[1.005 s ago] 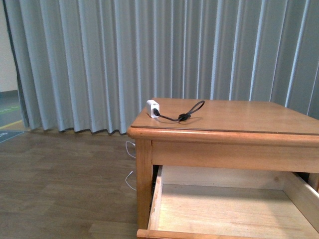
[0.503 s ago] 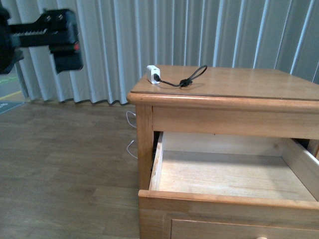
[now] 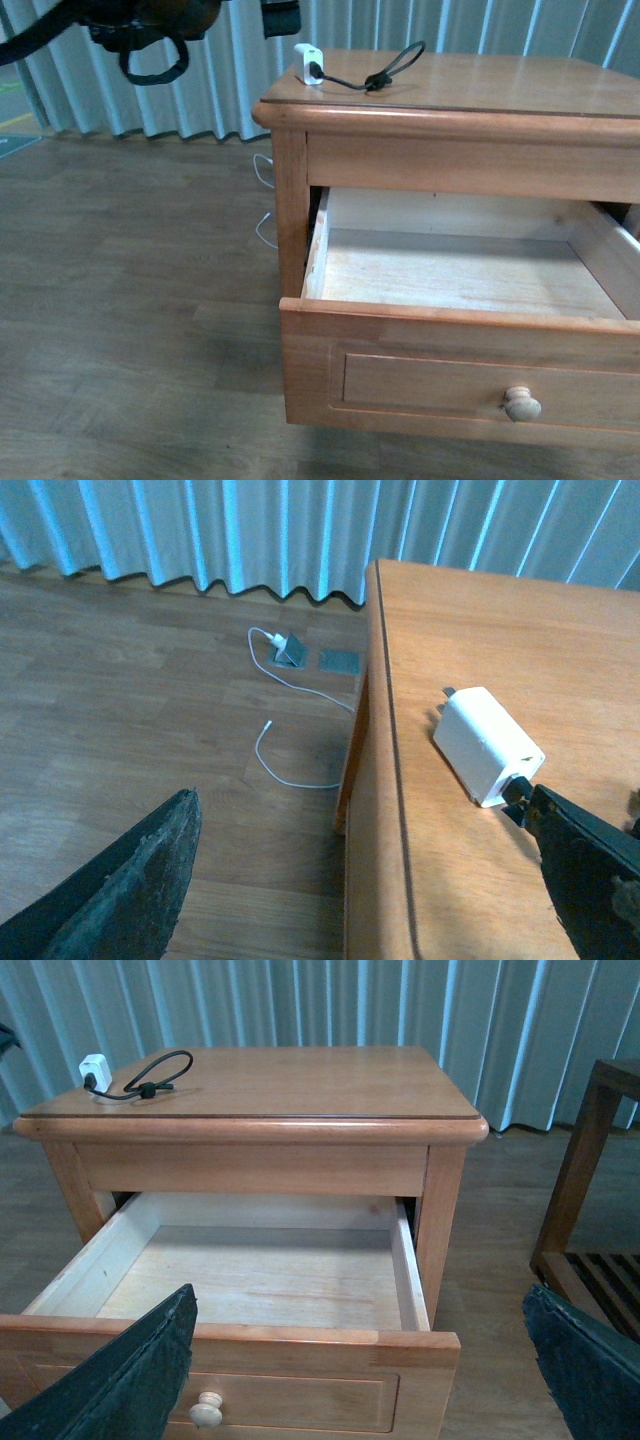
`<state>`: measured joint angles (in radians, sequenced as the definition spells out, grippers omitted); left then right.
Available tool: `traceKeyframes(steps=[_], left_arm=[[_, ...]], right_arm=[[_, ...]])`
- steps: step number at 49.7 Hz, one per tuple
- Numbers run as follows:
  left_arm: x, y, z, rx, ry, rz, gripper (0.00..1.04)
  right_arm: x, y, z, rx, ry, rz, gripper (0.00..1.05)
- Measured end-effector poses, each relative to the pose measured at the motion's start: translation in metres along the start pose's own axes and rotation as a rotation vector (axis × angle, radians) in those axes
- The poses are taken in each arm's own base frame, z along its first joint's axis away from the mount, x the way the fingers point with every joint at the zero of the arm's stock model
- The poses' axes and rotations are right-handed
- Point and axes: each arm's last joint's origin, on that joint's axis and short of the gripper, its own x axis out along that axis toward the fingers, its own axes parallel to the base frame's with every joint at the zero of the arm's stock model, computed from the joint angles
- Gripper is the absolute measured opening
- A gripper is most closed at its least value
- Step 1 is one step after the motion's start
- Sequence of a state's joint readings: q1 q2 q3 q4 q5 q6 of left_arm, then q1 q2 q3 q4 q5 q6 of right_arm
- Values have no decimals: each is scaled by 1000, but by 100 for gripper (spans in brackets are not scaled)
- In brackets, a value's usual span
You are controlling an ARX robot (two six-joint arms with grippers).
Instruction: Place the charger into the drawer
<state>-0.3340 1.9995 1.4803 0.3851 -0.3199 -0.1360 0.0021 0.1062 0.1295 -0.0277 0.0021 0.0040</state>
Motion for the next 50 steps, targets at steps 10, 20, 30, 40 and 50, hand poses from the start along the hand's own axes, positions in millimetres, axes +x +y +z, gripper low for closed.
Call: traceKeyframes(steps=[10,20,30,40,50], left_arm=[[33,-29,-11,13,29,-3,99],[59,-50,-11,8,37,5,99],[75,-58,-15,14,49,16,99],[81,-61,-23,27,81,29,65],[81,-61,-26,24,75,31,31]], right_arm=[[0,0,0,0,0,0,97],[0,0,0,0,0,0,97],[0,0,0,0,0,0,97],[0,0,0,0,0,0,97],[0,0,0,0,0,0,97]])
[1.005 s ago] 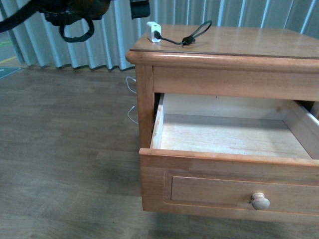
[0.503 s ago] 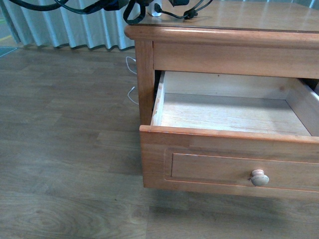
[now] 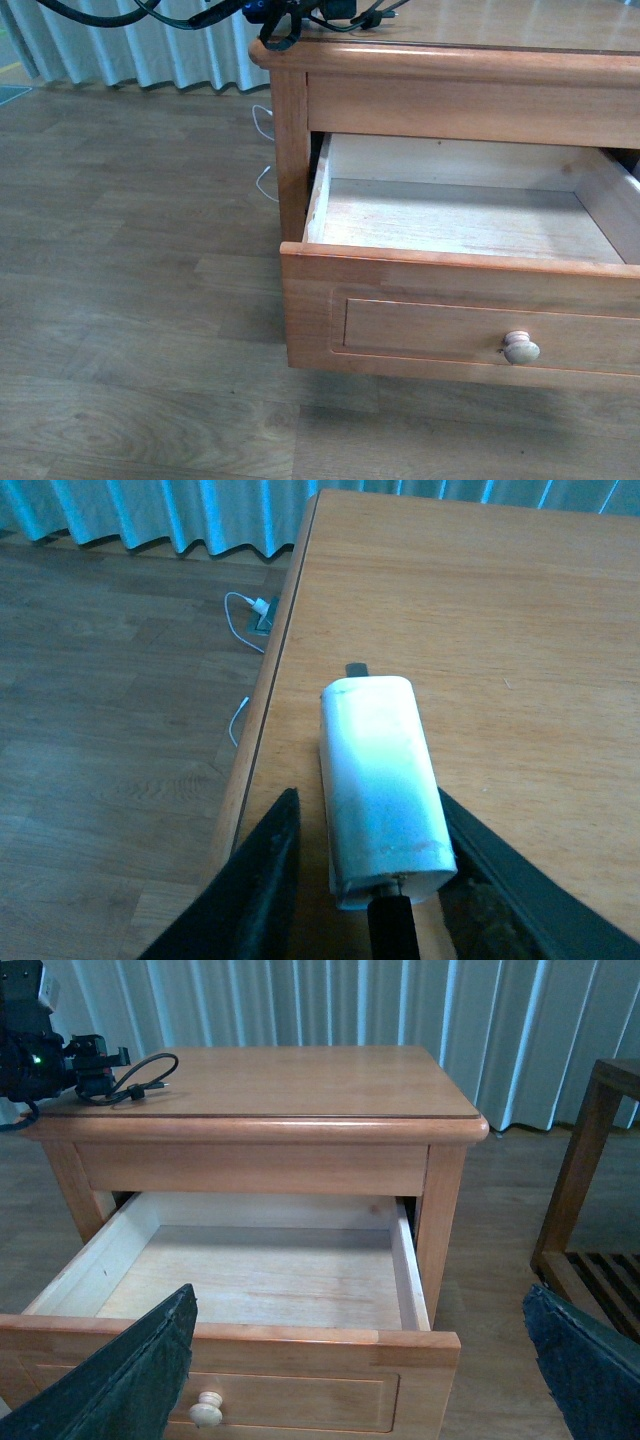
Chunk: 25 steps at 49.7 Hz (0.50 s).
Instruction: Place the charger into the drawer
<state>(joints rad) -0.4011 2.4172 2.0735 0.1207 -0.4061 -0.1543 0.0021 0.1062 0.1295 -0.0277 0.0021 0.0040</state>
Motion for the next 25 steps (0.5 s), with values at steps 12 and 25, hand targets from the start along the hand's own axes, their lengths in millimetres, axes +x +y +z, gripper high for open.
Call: traceKeyframes(steps=[12,25], left_arm=[[-18,6,-2,-12,-17,-30,23],[-84,8,9,-28,-64,-188,23]], right_arm=[[0,0,0,0,0,0,97],[0,0,0,0,0,0,97]])
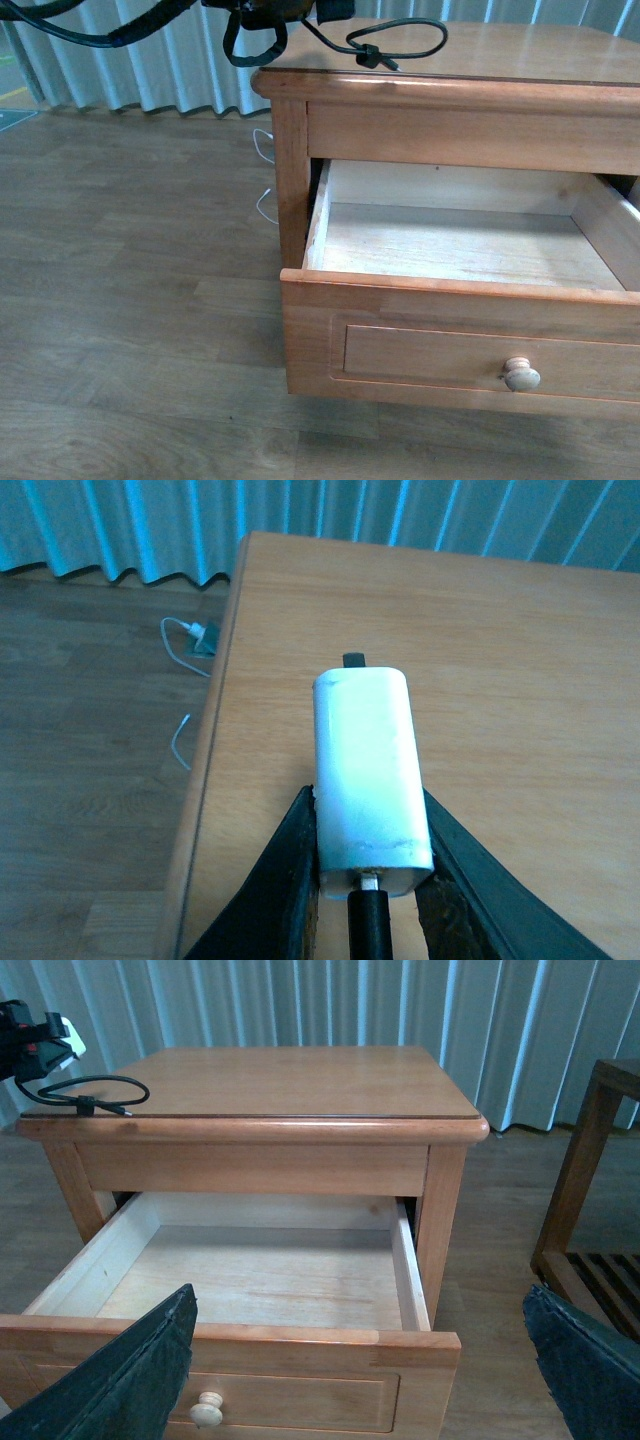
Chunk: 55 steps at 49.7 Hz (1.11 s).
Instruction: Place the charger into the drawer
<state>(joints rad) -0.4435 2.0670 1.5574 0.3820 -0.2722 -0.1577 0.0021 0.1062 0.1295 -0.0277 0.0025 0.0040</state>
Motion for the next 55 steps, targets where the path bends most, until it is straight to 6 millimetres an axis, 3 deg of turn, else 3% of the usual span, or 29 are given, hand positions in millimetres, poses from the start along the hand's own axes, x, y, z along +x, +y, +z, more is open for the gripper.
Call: traceKeyframes(steps=[7,18,26,36,47,55], left_arm=[[-44,-20,-14,18,39,-137,23],[-61,-44,-51,77,127,-209,23],[-60,-61,-72,116,167,-236,23],[-42,-82,-119,157,274,-250,23],[-25,-92,-134,161,295,-228,23],[-20,-92,-134,155,286,-196,49]], right_arm=[[0,0,0,0,0,0,97],[0,0,0,0,0,0,97],[0,0,0,0,0,0,97],[0,0,0,0,0,0,97],[0,0,0,0,0,0,97],[0,0,0,0,0,0,97]])
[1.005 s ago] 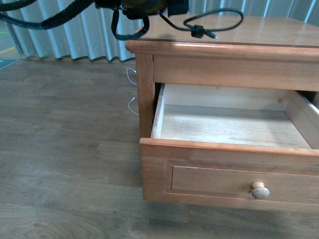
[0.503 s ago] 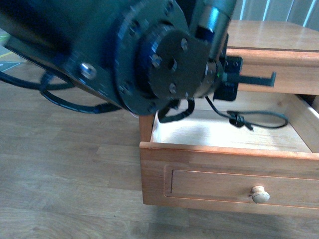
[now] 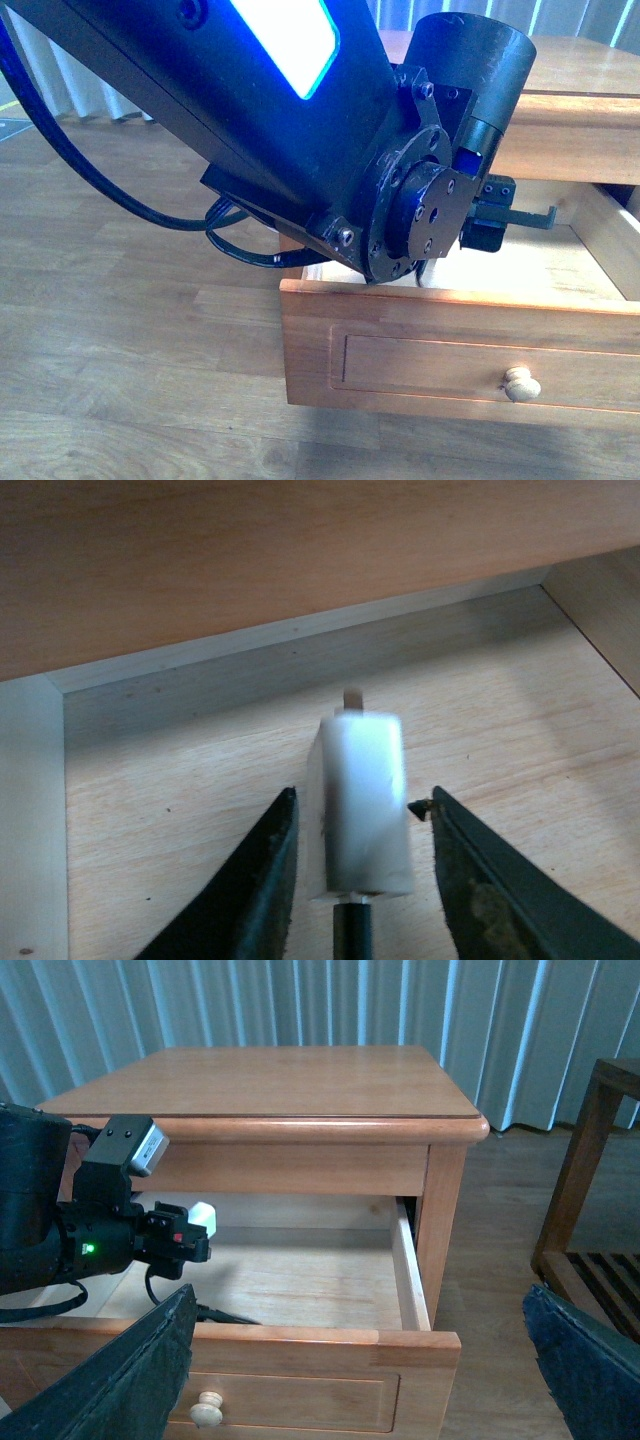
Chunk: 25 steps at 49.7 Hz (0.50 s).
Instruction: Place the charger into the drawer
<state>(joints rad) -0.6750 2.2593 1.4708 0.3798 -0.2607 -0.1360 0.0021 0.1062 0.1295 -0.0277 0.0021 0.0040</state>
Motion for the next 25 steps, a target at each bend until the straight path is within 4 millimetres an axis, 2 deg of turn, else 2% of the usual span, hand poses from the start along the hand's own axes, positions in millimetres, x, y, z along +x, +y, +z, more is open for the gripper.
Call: traceKeyframes(steps=[9,18,25], left_arm=[[-5,10,7,-15,-38,21,74],[-31,37,27,-25,-106,54,99],[-65,67,51,-39,-175,90,98]], right_arm=[[0,0,0,0,0,0,97],[0,0,0,0,0,0,97],[0,0,0,0,0,0,97]])
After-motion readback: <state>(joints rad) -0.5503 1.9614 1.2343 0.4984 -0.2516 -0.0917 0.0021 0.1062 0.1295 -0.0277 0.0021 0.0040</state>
